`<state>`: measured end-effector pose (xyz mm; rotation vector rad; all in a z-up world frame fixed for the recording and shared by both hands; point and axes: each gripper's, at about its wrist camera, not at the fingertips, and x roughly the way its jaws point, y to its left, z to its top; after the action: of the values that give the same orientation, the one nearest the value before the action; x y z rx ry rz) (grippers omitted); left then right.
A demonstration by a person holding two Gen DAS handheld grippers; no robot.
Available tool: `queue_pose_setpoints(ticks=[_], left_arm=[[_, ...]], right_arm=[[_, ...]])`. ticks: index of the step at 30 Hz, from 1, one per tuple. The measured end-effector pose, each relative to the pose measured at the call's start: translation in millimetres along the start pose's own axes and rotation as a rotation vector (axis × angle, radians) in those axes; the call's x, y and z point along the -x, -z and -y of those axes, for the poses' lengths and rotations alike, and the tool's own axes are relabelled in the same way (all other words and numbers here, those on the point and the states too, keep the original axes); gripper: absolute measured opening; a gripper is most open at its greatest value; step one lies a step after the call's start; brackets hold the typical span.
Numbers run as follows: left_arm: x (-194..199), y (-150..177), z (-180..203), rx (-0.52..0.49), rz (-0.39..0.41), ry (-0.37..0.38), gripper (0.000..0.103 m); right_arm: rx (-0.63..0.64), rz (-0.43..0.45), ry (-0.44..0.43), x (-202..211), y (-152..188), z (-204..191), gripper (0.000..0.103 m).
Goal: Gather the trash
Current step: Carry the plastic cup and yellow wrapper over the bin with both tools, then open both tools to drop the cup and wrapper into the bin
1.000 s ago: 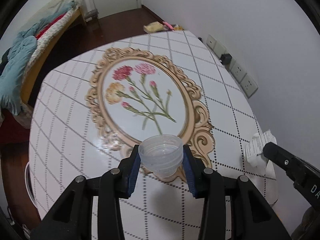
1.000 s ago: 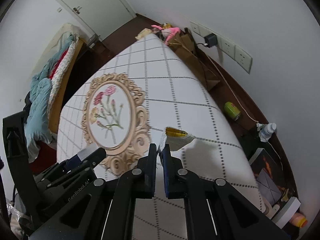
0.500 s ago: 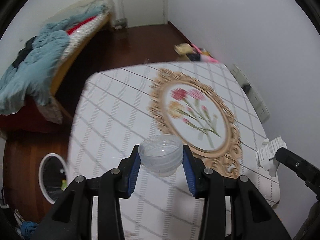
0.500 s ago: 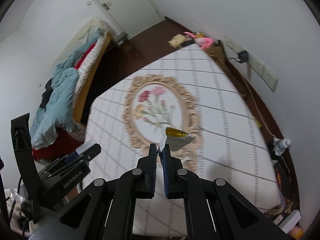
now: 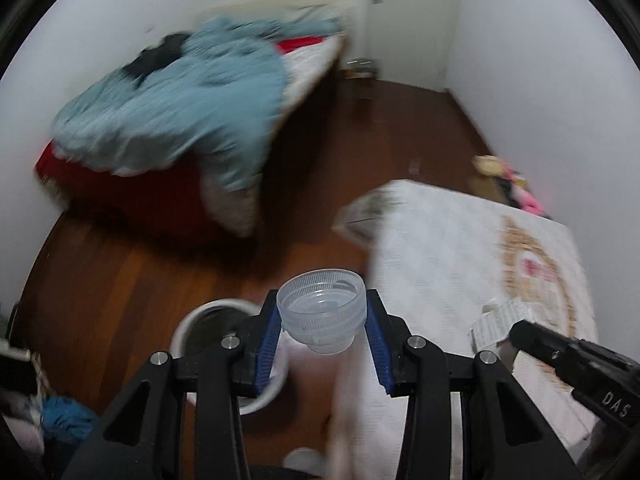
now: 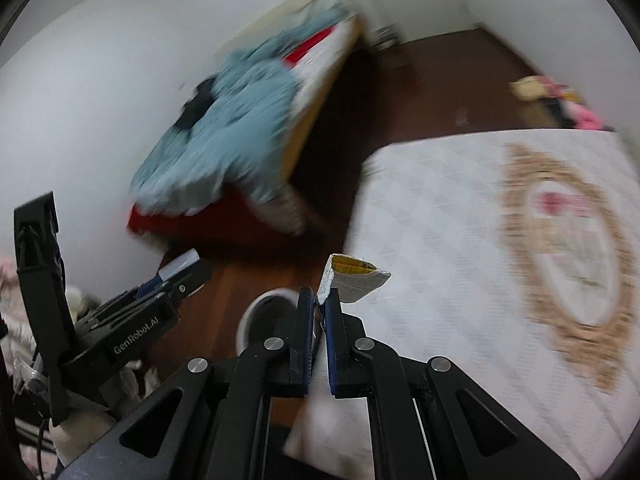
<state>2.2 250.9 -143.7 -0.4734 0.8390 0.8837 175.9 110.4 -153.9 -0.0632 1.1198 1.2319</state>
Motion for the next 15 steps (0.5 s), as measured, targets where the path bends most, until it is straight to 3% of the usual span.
queue_pose_setpoints(ticks=[3, 6, 9, 15], left_arm=[[-30.3, 9.7, -62.7, 0.060, -0.065, -0.046, 0.037], [-81.2, 29.6, -124.4, 0.123, -0.179, -0.068, 0.037], [-131.5, 50.8, -166.9, 0.183, -0.287, -0.064, 0.037], [-212.2, 85.7, -209.9, 0.291, -0.457, -0.024, 0.038]], right_arm=[[0.037, -0.113, -0.049, -76.2, 5.2, -49.1, 0.006], [0.063, -0.250, -0.067, -162.6, 18.8, -86.6, 0.006], [0.053, -0.360, -0.063, -233.7, 30.6, -103.3, 0.006], [0.044, -0.518, -0.010, -351.4, 44.1, -112.2, 0.006]])
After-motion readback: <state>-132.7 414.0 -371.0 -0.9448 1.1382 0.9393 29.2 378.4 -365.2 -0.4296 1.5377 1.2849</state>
